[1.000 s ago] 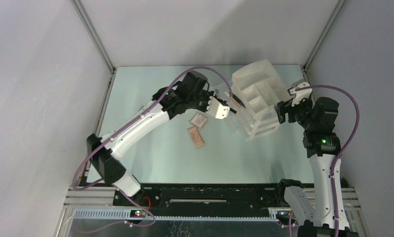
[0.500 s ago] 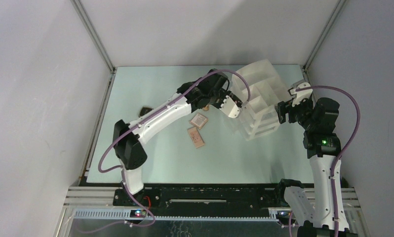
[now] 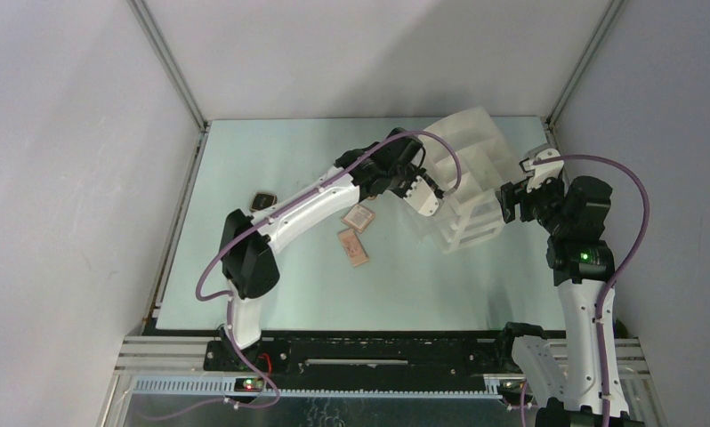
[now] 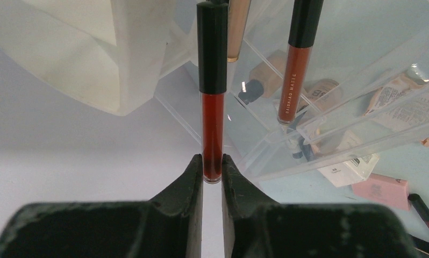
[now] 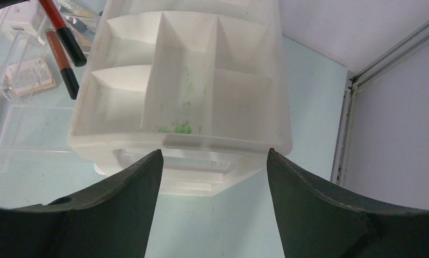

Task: Organize the makeup
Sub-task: Place the makeup in the drawer, then pick up the makeup from the center of the board.

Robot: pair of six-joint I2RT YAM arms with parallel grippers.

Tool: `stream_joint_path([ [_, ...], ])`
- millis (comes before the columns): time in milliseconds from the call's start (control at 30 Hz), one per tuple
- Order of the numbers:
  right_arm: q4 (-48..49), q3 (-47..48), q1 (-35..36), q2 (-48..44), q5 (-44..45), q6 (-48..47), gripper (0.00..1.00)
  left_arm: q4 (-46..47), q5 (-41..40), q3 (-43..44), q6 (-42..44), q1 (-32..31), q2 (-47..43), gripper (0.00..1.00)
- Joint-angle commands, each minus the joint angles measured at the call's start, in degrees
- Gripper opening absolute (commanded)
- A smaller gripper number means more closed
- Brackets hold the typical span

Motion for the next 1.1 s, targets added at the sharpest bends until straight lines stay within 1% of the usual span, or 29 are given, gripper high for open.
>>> stream_joint_path([
  [0, 1.0, -0.3, -0.4, -1.0, -0.7, -0.4, 0.80, 0.6, -1.2, 2.3, 0.6, -0.3, -0.7, 0.22],
  [200, 1.0, -0.3, -0.5, -1.0, -0.8, -0.3, 0.80, 1.2, -1.1, 2.6, -1.1, -0.3, -2.4, 0.41],
  [433, 1.0, -0.3, -0.8, -1.1, -1.1, -0.2, 0.79, 2.5, -0.4, 1.9, -5.2, -0.3, -6.7, 0.55],
  [567, 1.1, -0.3, -0.8, -1.2, -1.2, -0.2, 0.80, 3.8, -1.2, -1.8, -10.6, 0.0, -11.9, 0.64],
  [667, 1.0, -0.3, -0.9, -1.2, -1.4, -0.2, 0.80, 7.4, -2.8, -10.3, -14.5, 0.4, -19.0, 0.67],
  [767, 1.0, -0.3, -0.8, -1.1, -1.7, -0.2, 0.80, 12.7, -4.2, -22.0, -18.4, 1.6, -26.0, 0.73],
  [833, 1.0, -0.3, -0.7, -1.1, -1.7, -0.2, 0.80, 14.5, -4.8, -28.6, -20.6, 2.9, -29.9, 0.77],
  [967, 1.0, -0.3, -0.4, -1.4, -1.4, -0.3, 0.79, 17.5, -4.2, -41.4, -24.5, 7.2, -35.9, 0.80],
  [1067, 1.1, -0.3, -0.4, -1.5, -1.1, -0.3, 0.80, 17.6, -1.9, -46.6, -27.0, 11.7, -38.2, 0.81],
])
